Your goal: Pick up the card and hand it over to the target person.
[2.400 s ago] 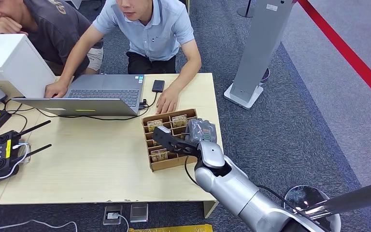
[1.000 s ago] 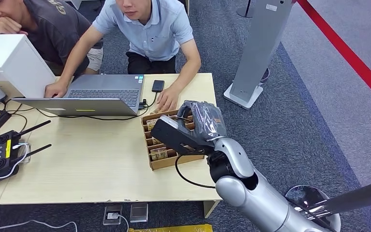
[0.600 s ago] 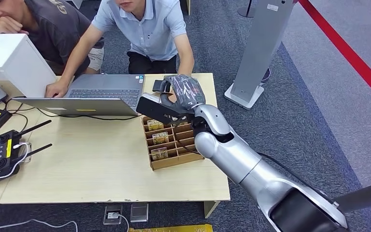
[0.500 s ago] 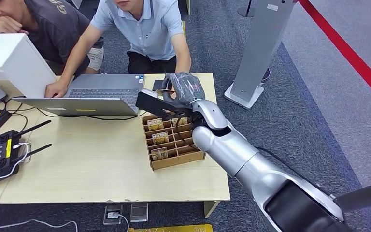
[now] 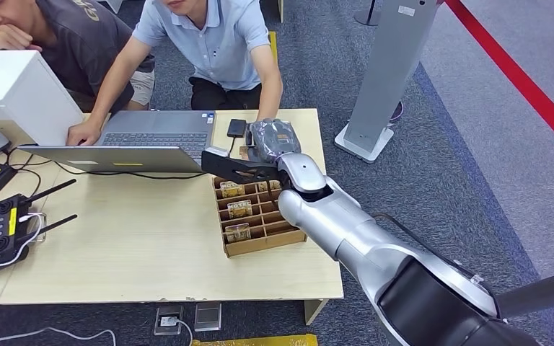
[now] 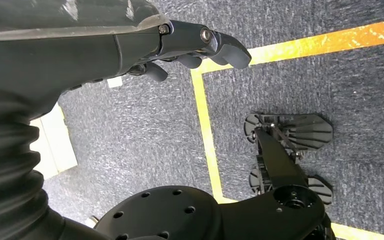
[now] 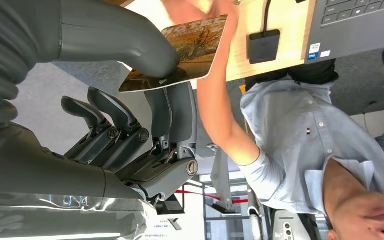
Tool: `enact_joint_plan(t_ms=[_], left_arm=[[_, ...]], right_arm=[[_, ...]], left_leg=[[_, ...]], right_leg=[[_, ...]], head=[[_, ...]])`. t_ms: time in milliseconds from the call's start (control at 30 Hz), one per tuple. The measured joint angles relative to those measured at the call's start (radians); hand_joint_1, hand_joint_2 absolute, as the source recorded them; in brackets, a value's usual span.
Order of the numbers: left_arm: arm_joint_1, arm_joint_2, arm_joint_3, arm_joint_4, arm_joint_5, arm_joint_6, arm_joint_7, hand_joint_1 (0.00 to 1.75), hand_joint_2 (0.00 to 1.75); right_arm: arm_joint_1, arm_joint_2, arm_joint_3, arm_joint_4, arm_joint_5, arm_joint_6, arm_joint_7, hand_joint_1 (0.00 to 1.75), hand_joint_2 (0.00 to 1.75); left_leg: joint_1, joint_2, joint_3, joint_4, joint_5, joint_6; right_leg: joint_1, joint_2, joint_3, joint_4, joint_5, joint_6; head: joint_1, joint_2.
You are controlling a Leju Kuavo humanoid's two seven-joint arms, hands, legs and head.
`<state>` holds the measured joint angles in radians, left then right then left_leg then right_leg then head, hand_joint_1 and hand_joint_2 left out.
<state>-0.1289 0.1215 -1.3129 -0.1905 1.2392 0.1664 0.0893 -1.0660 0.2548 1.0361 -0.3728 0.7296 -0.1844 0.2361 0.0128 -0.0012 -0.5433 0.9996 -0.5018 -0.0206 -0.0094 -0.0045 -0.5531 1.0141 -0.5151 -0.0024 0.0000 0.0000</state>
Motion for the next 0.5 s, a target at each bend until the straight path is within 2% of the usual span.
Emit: enact_joint_plan(t_ms=[400,500], left_arm=[[0.0,0.005,-0.005,-0.001,0.007,-0.008,0.018,0.0,1.75],[0.0,0.006,-0.012,-0.001,-0.001,-0.02,0.022,0.0,1.75]], right_arm=[[-0.007,-0.002,0.008,-0.015,-0.01,0.002,0.008,1.75,1.75],[-0.004,-0.003,0.011,-0.018,-0.012,0.003,0.009,0.44,1.75]], left_leg=[[0.0,0.0,-0.001,0.001,0.0,0.0],[0.0,0.0,0.0,0.0,0.0,0.0]], right_leg=[[0.0,0.0,-0.001,0.001,0.0,0.0],[0.0,0.0,0.0,0.0,0.0,0.0]], head=[[0.0,0.0],[0.0,0.0]])
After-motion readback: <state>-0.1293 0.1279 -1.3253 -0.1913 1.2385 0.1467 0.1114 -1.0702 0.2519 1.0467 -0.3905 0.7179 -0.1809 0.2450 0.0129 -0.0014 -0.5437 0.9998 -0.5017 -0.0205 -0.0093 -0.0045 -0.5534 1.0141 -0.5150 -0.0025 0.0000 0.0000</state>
